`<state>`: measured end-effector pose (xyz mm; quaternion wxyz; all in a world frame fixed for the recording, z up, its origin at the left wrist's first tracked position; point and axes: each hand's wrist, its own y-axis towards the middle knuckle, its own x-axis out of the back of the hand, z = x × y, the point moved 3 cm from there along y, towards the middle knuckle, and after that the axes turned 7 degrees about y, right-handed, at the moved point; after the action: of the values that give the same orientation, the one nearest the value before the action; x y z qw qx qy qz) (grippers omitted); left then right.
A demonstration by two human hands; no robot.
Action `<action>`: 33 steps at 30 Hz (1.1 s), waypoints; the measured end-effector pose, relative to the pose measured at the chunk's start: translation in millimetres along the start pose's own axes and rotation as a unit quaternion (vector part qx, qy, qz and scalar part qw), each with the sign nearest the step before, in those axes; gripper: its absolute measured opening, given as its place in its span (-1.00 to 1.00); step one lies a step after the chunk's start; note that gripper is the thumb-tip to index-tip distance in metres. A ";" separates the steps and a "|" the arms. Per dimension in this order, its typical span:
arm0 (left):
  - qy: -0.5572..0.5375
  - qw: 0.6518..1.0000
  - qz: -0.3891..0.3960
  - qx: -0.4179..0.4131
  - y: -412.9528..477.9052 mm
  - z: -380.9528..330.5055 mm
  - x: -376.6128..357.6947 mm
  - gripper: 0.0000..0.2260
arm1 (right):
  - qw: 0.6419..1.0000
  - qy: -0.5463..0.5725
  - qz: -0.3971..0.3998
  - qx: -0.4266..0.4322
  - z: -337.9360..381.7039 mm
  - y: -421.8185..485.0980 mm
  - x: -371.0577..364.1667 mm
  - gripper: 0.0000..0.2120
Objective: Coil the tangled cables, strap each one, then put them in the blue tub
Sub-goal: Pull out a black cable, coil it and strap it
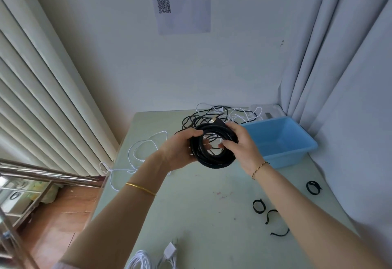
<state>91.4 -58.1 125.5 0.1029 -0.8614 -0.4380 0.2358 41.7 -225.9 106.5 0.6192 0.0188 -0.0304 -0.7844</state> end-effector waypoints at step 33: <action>0.507 0.841 -0.139 -0.125 13.3 0.7 -47.5 -0.90 | 0.990 -0.042 0.132 -0.040 22.4 -18.6 46.1 -0.94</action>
<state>76.5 -104.1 134.8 0.2336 -0.7963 -0.4655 -0.3077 11.4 -265.8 127.9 0.7156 -0.0431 -0.0273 -0.6967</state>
